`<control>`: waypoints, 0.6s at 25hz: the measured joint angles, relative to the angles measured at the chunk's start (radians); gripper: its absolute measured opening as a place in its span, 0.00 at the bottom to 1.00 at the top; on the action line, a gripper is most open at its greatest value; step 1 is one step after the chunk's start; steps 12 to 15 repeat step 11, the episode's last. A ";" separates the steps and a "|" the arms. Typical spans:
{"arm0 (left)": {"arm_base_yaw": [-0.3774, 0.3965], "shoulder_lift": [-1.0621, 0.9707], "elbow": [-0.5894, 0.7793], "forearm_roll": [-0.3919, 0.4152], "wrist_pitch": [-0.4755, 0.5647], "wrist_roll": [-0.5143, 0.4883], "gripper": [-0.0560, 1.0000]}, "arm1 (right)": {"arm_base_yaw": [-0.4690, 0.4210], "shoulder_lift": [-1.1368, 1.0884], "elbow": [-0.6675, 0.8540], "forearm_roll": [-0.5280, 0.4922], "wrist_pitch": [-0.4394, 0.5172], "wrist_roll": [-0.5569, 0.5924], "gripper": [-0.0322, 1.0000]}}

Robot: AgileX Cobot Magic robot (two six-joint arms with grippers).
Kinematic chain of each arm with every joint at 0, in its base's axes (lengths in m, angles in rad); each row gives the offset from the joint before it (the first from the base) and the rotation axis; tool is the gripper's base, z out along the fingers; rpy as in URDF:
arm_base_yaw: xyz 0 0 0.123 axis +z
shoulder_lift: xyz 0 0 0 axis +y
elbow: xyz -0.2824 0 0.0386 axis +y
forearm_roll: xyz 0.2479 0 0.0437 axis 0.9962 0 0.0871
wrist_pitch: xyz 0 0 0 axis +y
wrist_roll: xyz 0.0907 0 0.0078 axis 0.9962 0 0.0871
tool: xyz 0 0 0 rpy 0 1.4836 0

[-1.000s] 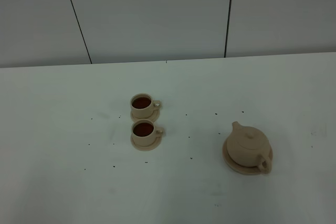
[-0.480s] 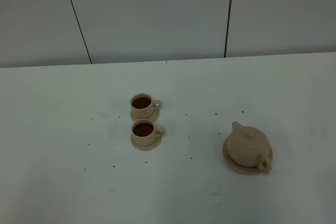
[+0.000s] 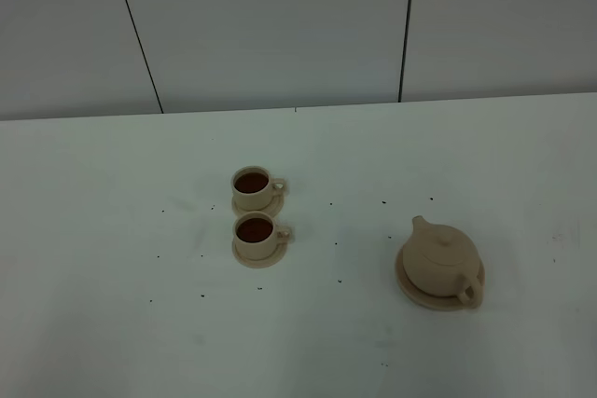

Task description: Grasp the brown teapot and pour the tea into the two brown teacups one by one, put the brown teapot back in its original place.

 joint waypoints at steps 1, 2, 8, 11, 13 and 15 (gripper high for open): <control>0.000 0.000 0.000 0.000 0.000 0.000 0.29 | 0.000 0.000 0.000 0.000 0.000 -0.001 0.59; 0.000 0.000 0.000 0.000 0.000 0.000 0.29 | 0.000 0.000 0.000 0.000 0.000 -0.001 0.59; 0.000 0.000 0.000 0.000 0.000 -0.001 0.29 | 0.000 0.000 0.000 0.000 0.000 -0.001 0.59; 0.000 0.000 0.000 0.000 0.000 -0.001 0.29 | 0.000 0.000 0.000 0.000 0.000 -0.001 0.59; 0.000 0.000 0.000 0.000 0.000 -0.001 0.29 | 0.000 0.000 0.000 0.000 0.000 -0.001 0.59; 0.000 0.000 0.000 0.000 0.000 -0.001 0.29 | 0.000 0.000 0.000 0.000 0.000 -0.001 0.59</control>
